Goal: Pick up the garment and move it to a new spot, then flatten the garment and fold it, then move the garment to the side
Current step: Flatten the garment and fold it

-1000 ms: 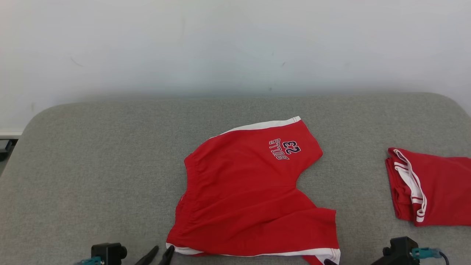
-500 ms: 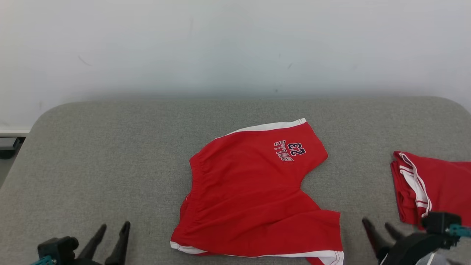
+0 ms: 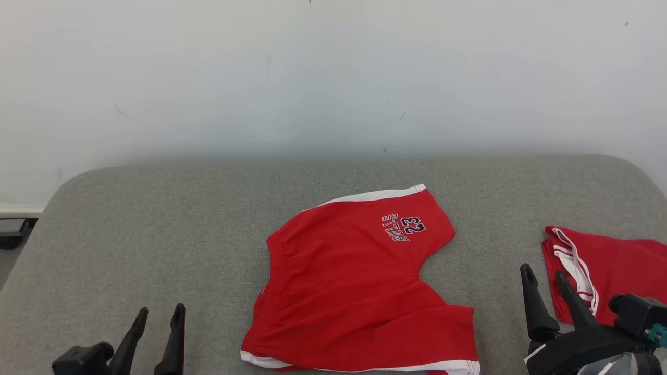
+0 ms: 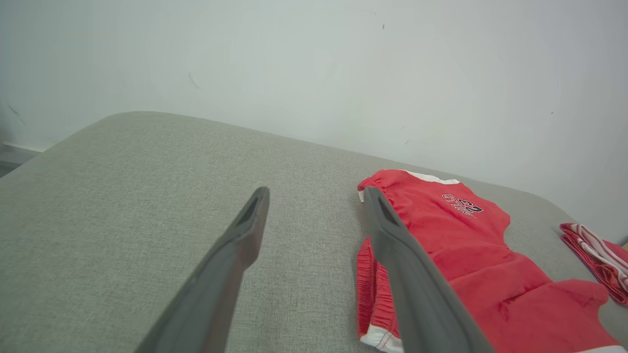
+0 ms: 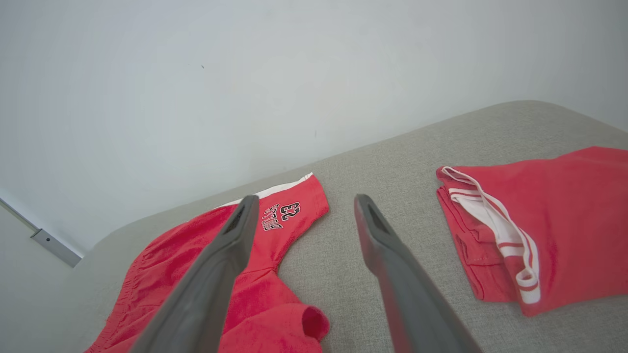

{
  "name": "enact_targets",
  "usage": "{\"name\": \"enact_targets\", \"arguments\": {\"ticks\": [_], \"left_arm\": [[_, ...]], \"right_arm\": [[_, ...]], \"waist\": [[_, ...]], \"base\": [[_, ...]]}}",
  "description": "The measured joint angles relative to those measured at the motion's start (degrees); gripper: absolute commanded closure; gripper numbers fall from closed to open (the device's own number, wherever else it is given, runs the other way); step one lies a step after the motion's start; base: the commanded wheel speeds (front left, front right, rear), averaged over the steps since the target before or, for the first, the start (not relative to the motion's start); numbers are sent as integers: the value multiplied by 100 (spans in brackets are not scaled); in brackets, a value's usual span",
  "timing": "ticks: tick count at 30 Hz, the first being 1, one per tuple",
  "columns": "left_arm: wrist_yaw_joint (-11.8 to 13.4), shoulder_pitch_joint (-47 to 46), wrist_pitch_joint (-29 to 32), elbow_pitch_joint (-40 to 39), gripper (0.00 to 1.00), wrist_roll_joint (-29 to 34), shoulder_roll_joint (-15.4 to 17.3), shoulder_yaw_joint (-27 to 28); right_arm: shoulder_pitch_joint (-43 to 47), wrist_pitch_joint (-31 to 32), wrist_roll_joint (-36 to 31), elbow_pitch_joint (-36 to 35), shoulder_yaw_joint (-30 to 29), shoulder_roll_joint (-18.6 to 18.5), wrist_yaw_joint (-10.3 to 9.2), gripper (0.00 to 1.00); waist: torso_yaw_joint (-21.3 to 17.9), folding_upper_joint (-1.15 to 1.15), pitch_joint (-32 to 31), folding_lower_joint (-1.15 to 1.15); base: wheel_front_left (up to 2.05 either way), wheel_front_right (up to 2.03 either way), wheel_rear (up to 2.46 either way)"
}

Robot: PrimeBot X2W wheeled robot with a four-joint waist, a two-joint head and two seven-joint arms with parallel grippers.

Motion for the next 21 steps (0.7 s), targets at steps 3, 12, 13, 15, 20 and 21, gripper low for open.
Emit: {"name": "enact_targets", "arguments": {"ticks": [3,12,13,15,20,21], "left_arm": [[101,93,0,-121,0,141,51,5],[247,476,0,-275,0,401,165,92],[249,520,1,-274,0,461,187,104],[252,615,0,-298,0,514,203,165],[294,653,36,-415,0,555,201,209],[294,661,52,-445,0,565,199,210]], "right_arm": [[27,-183,-57,43,34,27,35,0],[97,-564,-213,223,59,12,103,0],[97,-581,-213,240,64,12,107,0],[99,-631,-213,263,76,15,125,0],[101,-745,-221,314,122,31,162,0],[102,-776,-221,334,126,34,182,0]], "waist": [[-9,0,-60,0],[3,0,-108,0],[7,0,-111,0],[15,0,-113,0],[42,1,-105,0],[49,0,-102,0]], "base": [[0,0,0],[0,0,0],[0,0,0],[0,0,0],[0,0,0],[0,0,0]]}}
